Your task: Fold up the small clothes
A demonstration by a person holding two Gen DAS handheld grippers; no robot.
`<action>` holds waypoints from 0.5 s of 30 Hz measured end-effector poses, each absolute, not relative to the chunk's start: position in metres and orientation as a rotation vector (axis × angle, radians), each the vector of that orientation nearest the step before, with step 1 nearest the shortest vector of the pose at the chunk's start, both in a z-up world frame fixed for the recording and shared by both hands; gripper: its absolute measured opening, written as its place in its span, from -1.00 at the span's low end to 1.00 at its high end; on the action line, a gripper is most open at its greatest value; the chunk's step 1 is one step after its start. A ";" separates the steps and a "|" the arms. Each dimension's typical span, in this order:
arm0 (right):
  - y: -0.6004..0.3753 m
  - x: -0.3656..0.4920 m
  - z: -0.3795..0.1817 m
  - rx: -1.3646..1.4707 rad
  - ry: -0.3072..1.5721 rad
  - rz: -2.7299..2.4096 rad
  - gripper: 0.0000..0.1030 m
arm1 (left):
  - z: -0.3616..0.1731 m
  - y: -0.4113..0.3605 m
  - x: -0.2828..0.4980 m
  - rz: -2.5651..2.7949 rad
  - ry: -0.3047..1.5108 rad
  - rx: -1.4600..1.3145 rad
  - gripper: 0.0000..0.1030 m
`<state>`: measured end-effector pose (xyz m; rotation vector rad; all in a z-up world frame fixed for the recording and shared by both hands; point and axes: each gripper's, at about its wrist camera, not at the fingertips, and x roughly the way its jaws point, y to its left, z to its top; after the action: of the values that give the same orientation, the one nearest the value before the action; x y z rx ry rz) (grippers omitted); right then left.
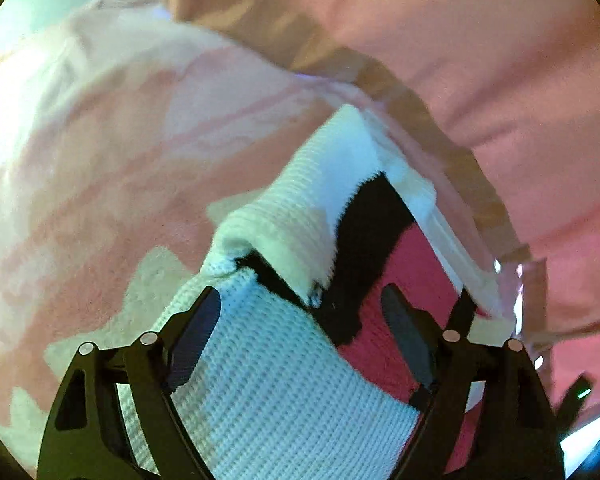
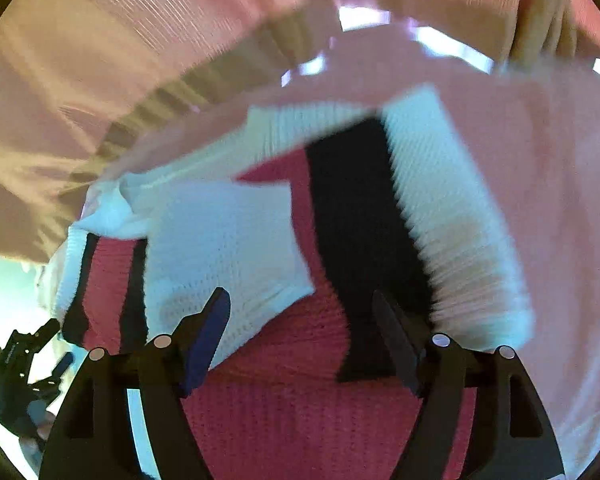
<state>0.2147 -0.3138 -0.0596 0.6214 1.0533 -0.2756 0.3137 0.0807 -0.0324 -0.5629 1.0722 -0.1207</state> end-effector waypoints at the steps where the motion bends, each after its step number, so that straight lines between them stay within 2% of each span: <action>1: -0.311 0.216 -0.063 0.628 1.050 -0.271 0.14 | -0.035 0.086 0.317 -0.108 1.074 -0.598 0.55; 3: -0.301 0.221 -0.063 0.562 1.043 -0.272 -0.54 | -0.038 0.094 0.321 -0.102 1.067 -0.642 0.53; 4: -0.296 0.225 -0.063 0.542 1.047 -0.256 -0.80 | -0.039 0.096 0.323 -0.097 1.065 -0.652 0.51; 6: -0.288 0.229 -0.053 0.515 1.022 -0.255 -0.81 | -0.040 0.096 0.327 -0.102 1.062 -0.651 0.47; 7: -0.284 0.231 -0.043 0.503 1.000 -0.241 -0.82 | -0.040 0.094 0.328 -0.111 1.058 -0.645 0.37; 8: -0.279 0.232 -0.024 0.496 0.957 -0.209 -0.83 | -0.038 0.092 0.331 -0.127 1.046 -0.622 0.01; 9: -0.278 0.232 -0.009 0.499 0.926 -0.183 -0.83 | -0.038 0.091 0.333 -0.133 1.040 -0.610 -0.45; 10: -0.274 0.233 0.009 0.500 0.892 -0.152 -0.84 | -0.036 0.091 0.335 -0.143 1.026 -0.611 -0.66; 12: -0.264 0.231 0.054 0.475 0.803 -0.080 -0.86 | -0.023 0.099 0.335 -0.146 0.962 -0.659 -0.77; 15: -0.249 0.221 0.109 0.389 0.672 -0.011 -0.88 | -0.001 0.115 0.330 -0.154 0.857 -0.746 -0.78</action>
<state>0.2206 -0.2493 0.1088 0.3895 0.6720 -0.0112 0.3295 0.1145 -0.0008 -0.7461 0.8572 -0.1535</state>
